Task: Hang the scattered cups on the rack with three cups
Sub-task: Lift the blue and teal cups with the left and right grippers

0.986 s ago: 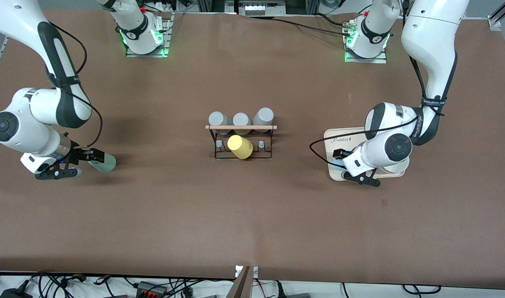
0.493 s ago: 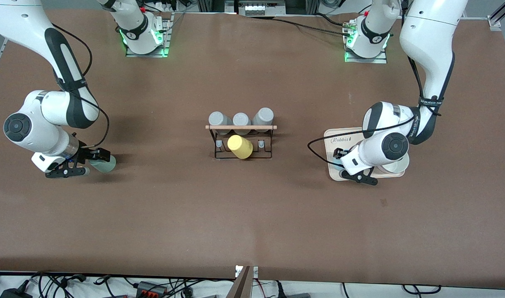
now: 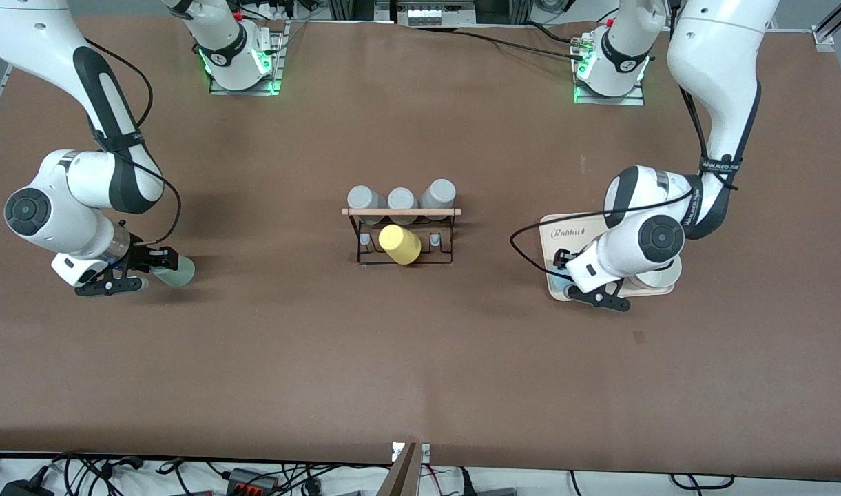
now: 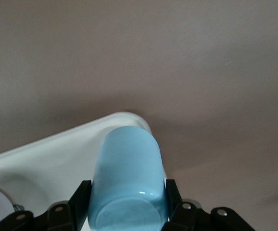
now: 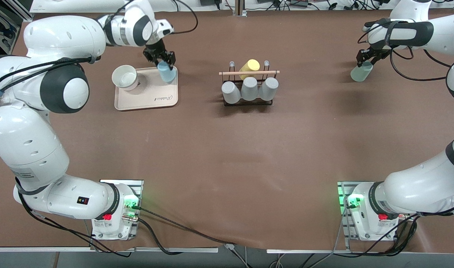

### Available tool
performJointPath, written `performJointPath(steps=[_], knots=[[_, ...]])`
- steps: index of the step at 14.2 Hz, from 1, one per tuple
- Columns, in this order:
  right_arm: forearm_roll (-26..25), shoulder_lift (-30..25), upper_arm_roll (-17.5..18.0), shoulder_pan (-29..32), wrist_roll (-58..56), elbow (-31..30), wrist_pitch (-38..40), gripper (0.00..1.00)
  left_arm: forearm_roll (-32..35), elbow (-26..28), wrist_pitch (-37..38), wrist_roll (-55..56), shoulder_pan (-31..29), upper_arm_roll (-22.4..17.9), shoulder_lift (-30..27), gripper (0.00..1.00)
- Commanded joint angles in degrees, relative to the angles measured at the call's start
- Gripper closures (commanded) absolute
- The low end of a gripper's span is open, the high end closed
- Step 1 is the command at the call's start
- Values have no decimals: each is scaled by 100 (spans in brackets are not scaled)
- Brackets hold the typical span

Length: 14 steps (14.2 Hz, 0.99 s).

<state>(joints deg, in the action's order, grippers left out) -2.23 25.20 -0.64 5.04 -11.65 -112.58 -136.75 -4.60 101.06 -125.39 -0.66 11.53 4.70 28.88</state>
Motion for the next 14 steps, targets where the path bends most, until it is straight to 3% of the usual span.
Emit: performJointPath(steps=[1, 5, 7, 9, 12, 14], knots=[[-32, -67, 64, 59, -163, -106, -45, 61, -59, -786, 750, 695, 296, 57, -172, 100], [3, -208, 117, -125, -57, 375, 612, 68, -6, -2875, 2156, 1427, 1033, -30, 818, 100], [47, -191, 125, -196, 275, 946, 1358, 68, -58, -3634, 2369, 1690, 1158, -31, 1198, 100], [56, -173, 117, -511, 767, 1517, 2070, 68, -216, -3760, 2327, 2199, 1176, 83, 1217, 100], [64, -165, 117, -898, 1304, 2186, 2915, 68, -1024, -3910, 2344, 2667, 1281, 66, 1217, 100], [117, -165, 126, -1057, 1489, 2494, 3276, 68, -1078, -3875, 2370, 2956, 1561, 66, 1199, 100]])
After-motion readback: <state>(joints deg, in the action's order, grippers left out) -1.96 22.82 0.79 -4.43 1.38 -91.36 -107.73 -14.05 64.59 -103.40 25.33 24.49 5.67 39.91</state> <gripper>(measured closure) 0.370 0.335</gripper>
